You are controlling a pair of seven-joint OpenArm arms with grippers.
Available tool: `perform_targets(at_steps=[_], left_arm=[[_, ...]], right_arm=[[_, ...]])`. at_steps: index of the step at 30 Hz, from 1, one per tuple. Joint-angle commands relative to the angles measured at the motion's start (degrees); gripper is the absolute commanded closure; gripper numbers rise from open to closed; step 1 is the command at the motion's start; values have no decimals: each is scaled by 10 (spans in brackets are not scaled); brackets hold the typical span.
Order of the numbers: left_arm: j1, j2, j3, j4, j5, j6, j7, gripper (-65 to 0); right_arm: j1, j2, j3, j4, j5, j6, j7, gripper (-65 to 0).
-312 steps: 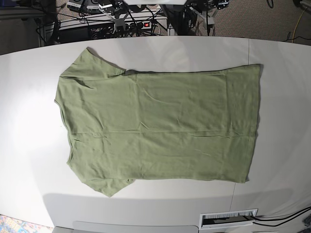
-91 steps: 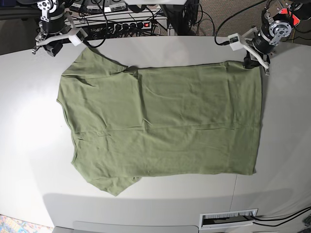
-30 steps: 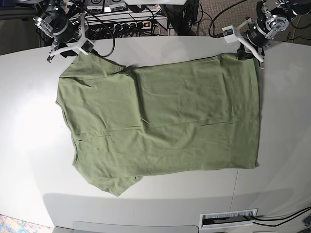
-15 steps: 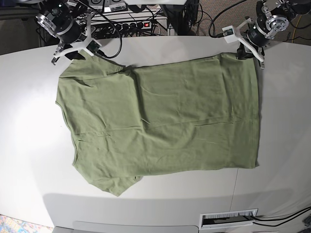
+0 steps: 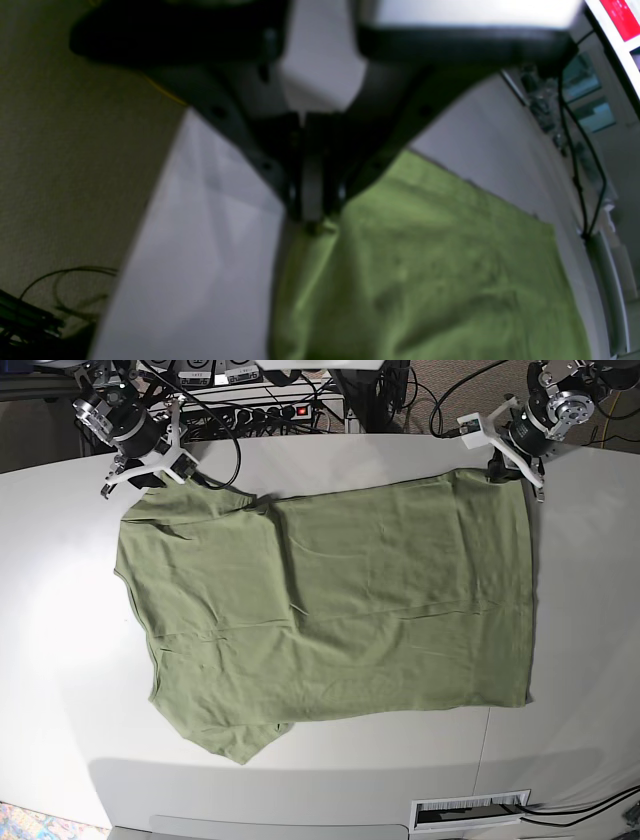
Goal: Fold the T-shirt properly
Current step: 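Lower the right gripper and grasp the other shoulder corner, then lift both shoulder corners and pull them toward the hem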
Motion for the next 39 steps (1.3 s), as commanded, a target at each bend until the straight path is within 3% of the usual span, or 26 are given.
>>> perform_targets(at_steps=[1,4,13,20,26,35,39], left_arm=[[0,-9,-3,7,5,6,-2,0],[0,-9,-3,7,6,6,-2,0],[22,-11,-3,11,27,12,15,0],[95,-35,-3,45,94,71,48,0],[137,-44,-6,75,157,118,92,0],[238,-59,-79,125,175,128,108,0],[282,-65,-123,137,187,134,105,0]], right_arm=[[1,7,5,7,-1,-5,9,-184],[4,7,5,7,-1,-5,7,0],[-23,8,5,35,-1,-5,-39,0],[-78,8,5,101,-3,-5,-66,0],[-130,9,5,147,-52,-6,-91,0],[-215,8,68,183,-67,-7,-101,0],[-219,9,105,183,-46,-7,-87,0]])
